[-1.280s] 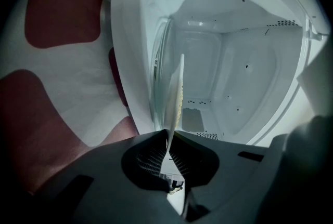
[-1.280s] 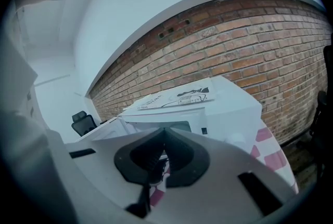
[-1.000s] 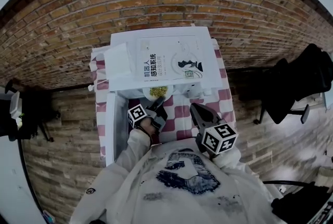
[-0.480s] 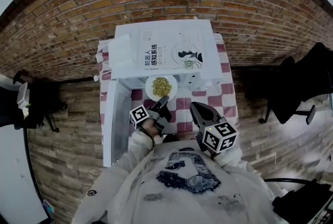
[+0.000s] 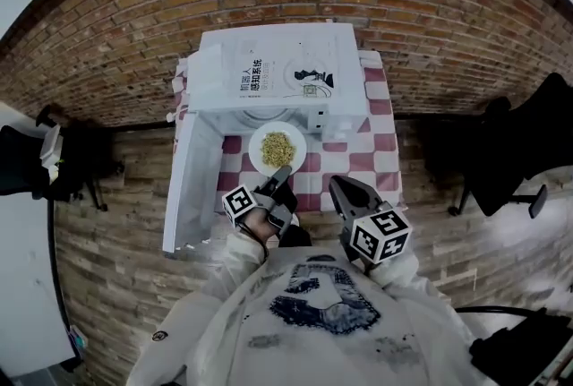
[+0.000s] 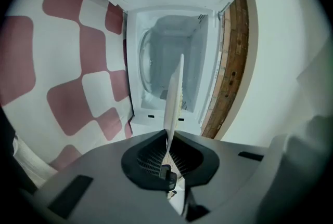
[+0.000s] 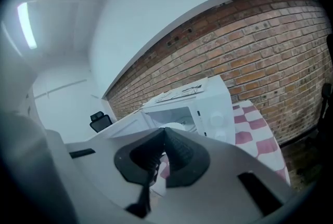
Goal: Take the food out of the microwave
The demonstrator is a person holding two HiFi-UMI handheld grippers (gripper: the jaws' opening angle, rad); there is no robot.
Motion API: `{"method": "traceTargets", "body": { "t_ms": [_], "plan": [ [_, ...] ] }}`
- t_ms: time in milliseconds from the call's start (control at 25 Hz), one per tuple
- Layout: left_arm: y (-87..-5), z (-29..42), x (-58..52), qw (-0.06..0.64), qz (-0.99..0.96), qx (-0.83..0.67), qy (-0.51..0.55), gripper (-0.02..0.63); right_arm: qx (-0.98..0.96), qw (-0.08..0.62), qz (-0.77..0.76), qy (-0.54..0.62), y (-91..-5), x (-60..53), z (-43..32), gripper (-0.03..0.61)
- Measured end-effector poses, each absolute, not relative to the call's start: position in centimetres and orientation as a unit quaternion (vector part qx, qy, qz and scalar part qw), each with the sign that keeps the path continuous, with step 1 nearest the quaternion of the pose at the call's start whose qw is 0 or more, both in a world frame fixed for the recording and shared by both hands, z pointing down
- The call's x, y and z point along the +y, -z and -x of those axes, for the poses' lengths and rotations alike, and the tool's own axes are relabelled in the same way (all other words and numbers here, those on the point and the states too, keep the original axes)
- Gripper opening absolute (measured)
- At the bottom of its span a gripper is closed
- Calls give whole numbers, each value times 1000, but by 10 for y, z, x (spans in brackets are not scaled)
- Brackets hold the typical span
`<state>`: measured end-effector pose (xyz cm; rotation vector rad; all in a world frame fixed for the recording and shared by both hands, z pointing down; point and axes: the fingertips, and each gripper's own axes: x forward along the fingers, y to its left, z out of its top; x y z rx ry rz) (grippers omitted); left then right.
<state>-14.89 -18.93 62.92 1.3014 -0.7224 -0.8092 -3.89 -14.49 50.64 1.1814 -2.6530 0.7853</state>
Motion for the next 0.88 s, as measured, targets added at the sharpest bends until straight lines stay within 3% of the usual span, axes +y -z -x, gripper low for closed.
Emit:
{"method": "traceTargets", "body": {
  "t_ms": [880],
  "plan": [
    [-563,78,-21,634,-568,-337,403,20,-898,60,-348,-264,-517,-1,-25,14]
  ]
}}
